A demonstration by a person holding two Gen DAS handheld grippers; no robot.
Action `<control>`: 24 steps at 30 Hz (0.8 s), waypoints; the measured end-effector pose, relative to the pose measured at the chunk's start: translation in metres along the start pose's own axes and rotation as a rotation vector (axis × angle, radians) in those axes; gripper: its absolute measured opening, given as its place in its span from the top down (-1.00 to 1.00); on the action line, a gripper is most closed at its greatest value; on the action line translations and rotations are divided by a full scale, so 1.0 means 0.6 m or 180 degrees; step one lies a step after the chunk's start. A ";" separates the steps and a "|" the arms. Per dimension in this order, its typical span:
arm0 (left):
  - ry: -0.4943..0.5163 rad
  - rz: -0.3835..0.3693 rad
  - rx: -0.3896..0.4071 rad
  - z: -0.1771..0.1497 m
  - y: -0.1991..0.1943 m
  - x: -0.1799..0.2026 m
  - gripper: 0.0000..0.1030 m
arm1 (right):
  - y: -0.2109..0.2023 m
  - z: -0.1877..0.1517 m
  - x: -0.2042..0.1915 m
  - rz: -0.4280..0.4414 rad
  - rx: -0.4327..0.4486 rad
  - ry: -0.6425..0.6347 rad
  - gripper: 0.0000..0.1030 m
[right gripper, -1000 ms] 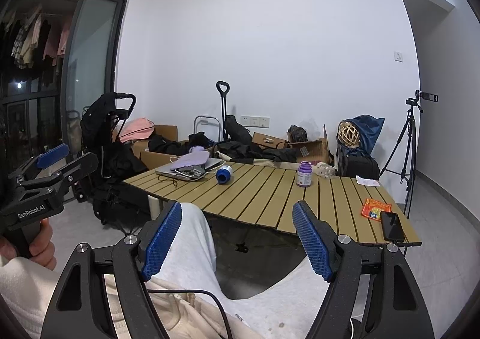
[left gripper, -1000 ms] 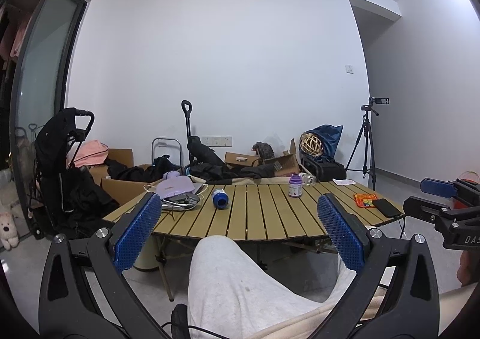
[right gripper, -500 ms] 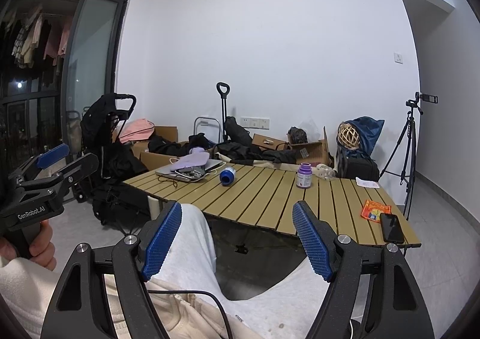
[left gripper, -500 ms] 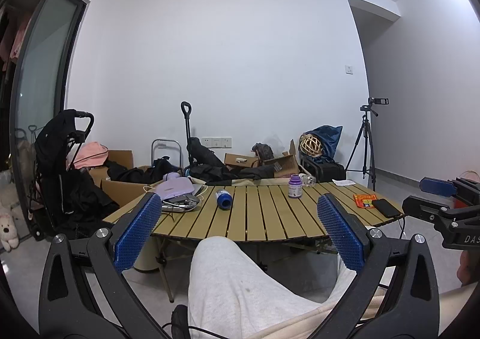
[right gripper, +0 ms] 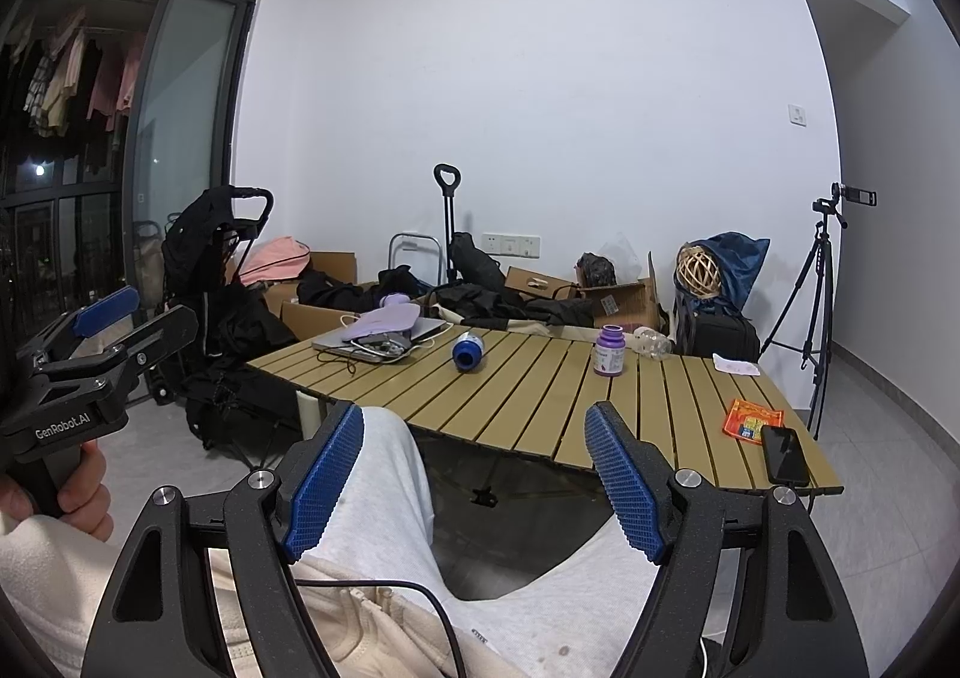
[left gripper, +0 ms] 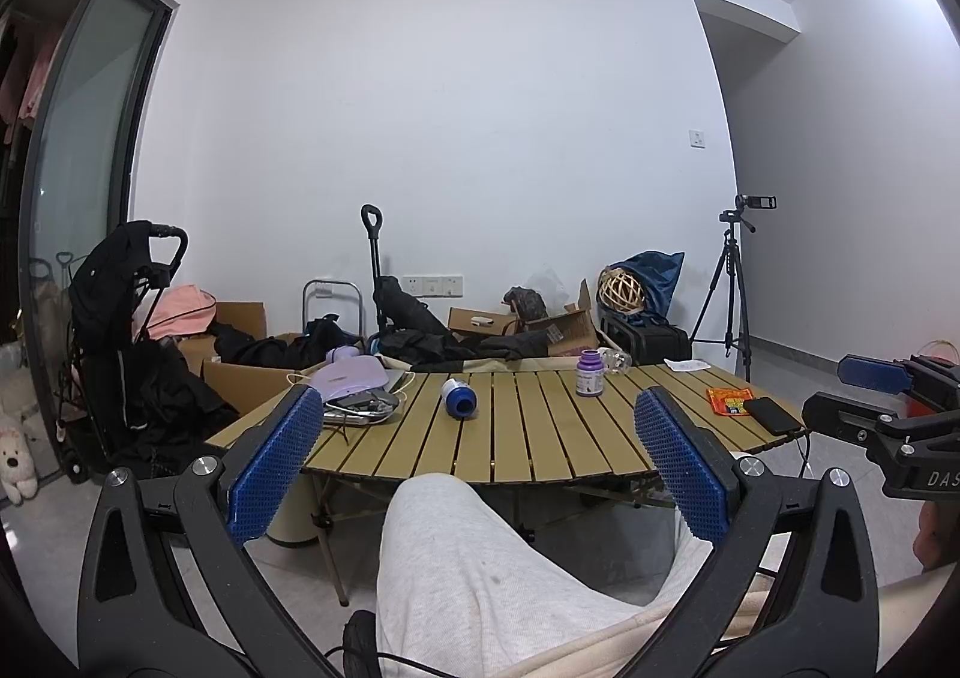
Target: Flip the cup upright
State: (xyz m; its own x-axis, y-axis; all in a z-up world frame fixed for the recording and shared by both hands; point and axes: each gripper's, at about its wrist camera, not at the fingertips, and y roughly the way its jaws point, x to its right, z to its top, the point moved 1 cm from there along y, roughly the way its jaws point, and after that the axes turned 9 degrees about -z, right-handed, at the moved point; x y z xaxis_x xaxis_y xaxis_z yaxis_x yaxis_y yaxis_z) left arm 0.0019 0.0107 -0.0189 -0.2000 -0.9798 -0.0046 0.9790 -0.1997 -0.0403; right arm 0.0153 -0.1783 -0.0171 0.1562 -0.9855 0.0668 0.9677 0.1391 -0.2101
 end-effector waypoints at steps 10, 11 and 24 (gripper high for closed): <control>0.0003 0.0001 0.0000 0.000 0.000 -0.001 -1.00 | 0.000 0.000 0.000 0.0008 -0.0004 0.0001 -0.57; 0.0005 0.0002 -0.0001 0.000 0.000 -0.001 -1.00 | 0.000 0.000 0.000 0.0006 -0.0005 0.0000 -0.58; 0.0012 -0.0034 -0.0012 0.003 -0.002 -0.008 -1.00 | 0.000 0.000 -0.001 0.0007 -0.0010 0.0002 -0.57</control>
State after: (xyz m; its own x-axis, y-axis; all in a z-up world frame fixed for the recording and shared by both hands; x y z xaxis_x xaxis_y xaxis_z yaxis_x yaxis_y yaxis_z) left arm 0.0020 0.0158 -0.0170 -0.2106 -0.9775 -0.0079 0.9767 -0.2101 -0.0443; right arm 0.0152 -0.1779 -0.0170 0.1581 -0.9852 0.0657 0.9668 0.1409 -0.2134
